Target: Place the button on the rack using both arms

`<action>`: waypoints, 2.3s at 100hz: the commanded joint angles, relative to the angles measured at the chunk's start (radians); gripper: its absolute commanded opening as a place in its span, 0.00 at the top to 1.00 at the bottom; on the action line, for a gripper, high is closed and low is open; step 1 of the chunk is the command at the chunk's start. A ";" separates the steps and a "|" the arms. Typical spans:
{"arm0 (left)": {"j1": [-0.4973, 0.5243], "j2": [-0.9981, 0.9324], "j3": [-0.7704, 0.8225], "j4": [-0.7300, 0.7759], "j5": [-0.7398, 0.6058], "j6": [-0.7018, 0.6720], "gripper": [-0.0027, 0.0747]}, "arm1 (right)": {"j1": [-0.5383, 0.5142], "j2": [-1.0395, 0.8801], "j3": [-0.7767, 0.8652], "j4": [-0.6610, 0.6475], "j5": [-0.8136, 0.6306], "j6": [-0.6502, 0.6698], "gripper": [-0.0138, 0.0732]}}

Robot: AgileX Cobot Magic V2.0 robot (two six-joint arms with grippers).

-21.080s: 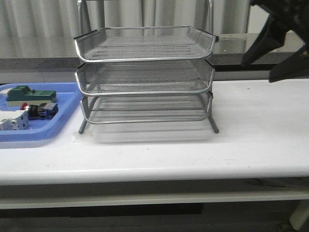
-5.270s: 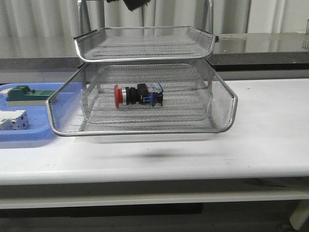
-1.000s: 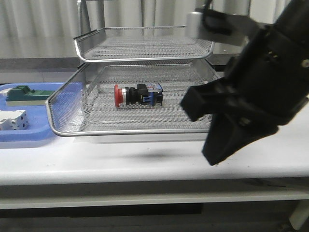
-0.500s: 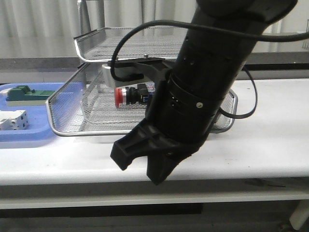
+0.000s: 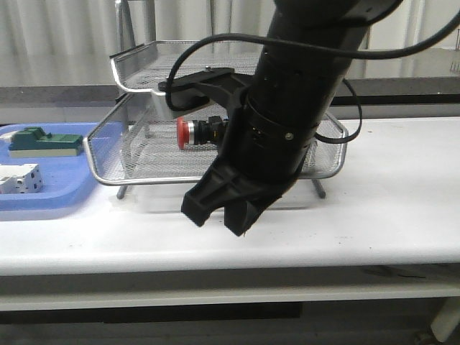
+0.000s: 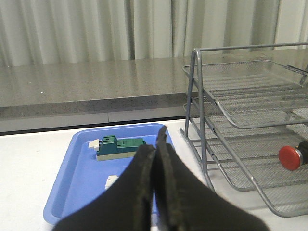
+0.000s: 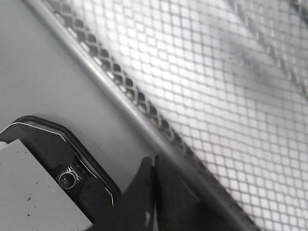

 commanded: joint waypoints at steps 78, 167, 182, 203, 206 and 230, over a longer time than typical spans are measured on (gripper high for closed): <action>0.004 0.008 -0.029 -0.015 -0.081 -0.009 0.99 | -0.177 0.112 -0.272 -0.067 -0.004 -0.012 0.92; 0.004 0.008 -0.029 -0.015 -0.081 -0.009 0.99 | -0.398 -0.405 0.055 -0.029 0.004 0.053 0.92; 0.004 0.008 -0.029 -0.015 -0.081 -0.009 0.99 | -0.484 -0.573 0.193 -0.029 -0.074 0.056 0.92; 0.004 0.008 -0.029 -0.015 -0.081 -0.009 0.99 | -0.571 -0.817 0.387 -0.029 -0.145 0.097 0.92; 0.004 0.008 -0.029 -0.015 -0.081 -0.009 0.99 | -0.580 -0.858 0.410 -0.029 -0.154 0.097 0.92; 0.004 0.008 -0.029 -0.015 -0.081 -0.009 0.99 | -0.608 -1.141 0.565 -0.028 -0.181 0.115 0.91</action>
